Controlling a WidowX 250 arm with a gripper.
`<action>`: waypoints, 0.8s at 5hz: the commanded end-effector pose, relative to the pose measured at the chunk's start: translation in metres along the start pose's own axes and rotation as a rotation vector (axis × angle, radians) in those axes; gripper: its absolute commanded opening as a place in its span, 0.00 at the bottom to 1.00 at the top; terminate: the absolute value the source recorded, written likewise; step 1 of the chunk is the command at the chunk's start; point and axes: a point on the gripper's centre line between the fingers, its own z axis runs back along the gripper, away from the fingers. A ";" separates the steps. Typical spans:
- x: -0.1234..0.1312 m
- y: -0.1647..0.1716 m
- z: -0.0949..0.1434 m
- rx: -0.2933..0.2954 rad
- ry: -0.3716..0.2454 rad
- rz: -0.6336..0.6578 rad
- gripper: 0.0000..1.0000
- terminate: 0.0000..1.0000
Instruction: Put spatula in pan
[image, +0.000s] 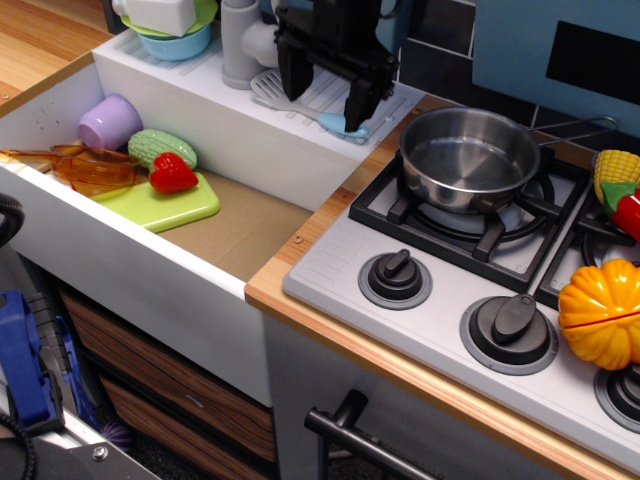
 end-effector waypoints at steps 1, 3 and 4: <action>0.025 0.014 0.012 0.039 -0.097 0.134 1.00 0.00; 0.067 0.030 0.011 -0.026 -0.052 0.351 1.00 0.00; 0.074 0.030 0.002 -0.034 -0.072 0.387 1.00 0.00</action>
